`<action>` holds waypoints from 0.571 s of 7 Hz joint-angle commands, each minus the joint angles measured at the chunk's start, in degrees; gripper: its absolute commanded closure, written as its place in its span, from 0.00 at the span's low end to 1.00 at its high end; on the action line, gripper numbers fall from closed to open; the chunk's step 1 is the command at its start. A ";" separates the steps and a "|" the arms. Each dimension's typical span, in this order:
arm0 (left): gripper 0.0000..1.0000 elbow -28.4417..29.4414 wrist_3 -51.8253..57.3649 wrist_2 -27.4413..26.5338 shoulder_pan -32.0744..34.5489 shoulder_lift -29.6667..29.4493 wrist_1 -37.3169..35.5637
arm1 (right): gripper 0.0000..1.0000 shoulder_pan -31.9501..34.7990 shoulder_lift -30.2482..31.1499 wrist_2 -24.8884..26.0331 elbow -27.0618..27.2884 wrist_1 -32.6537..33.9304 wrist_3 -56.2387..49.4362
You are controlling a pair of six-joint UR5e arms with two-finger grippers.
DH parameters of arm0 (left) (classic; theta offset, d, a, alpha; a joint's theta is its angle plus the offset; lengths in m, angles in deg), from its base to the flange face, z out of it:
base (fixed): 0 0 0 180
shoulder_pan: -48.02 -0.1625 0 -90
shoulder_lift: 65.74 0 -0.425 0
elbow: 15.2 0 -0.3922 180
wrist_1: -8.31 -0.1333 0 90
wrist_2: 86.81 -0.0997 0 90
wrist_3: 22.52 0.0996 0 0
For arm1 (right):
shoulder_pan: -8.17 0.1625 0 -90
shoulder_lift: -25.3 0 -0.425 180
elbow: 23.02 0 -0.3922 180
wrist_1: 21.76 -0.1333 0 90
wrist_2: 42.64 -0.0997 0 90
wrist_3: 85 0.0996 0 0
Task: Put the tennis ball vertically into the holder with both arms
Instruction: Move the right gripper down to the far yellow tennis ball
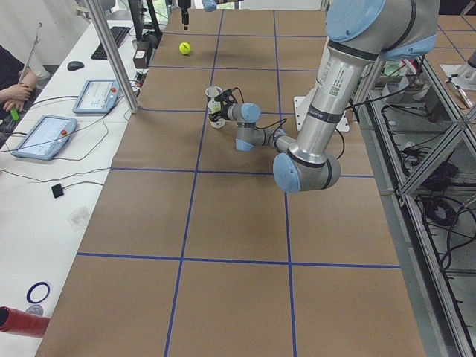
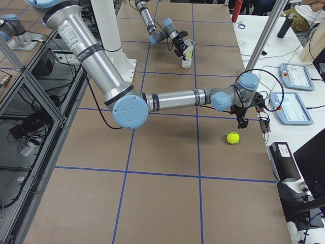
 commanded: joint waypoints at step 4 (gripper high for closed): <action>0.26 0.01 0.00 0.09 -0.01 0.17 0.05 | 0.01 -4.42 -0.63 7.27 -7.96 -7.73 0.11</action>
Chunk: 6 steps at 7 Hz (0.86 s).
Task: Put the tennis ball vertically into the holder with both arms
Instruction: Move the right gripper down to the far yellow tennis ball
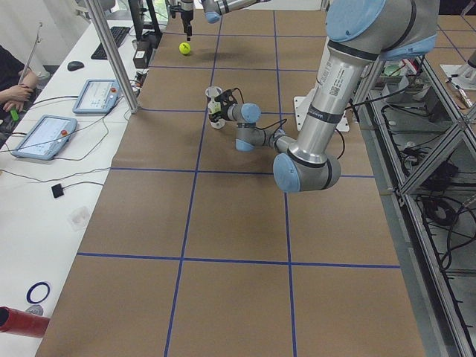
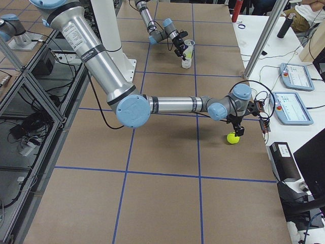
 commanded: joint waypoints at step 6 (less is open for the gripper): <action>0.26 -0.18 0.00 0.07 0.09 0.04 0.03 | 0.01 -2.74 -3.15 5.80 -6.95 -2.62 0.46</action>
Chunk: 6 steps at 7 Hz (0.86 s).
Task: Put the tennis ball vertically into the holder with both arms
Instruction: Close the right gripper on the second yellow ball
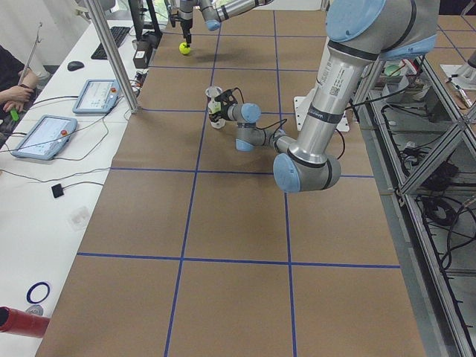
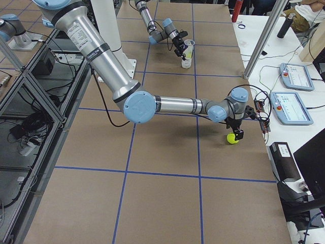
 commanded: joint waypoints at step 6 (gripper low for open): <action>0.26 -0.03 0.00 0.00 0.17 0.20 0.09 | 0.01 -2.09 -1.81 5.39 -3.27 -0.36 0.53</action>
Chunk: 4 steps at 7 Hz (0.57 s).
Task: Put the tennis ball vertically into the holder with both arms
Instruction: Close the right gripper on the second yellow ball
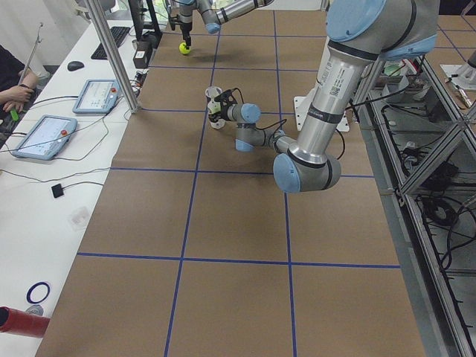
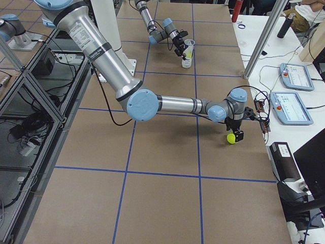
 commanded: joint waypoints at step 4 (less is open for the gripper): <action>0.26 0.00 0.00 0.00 0.09 0.11 0.00 | 0.81 -1.32 -2.09 2.47 -4.71 -3.79 1.99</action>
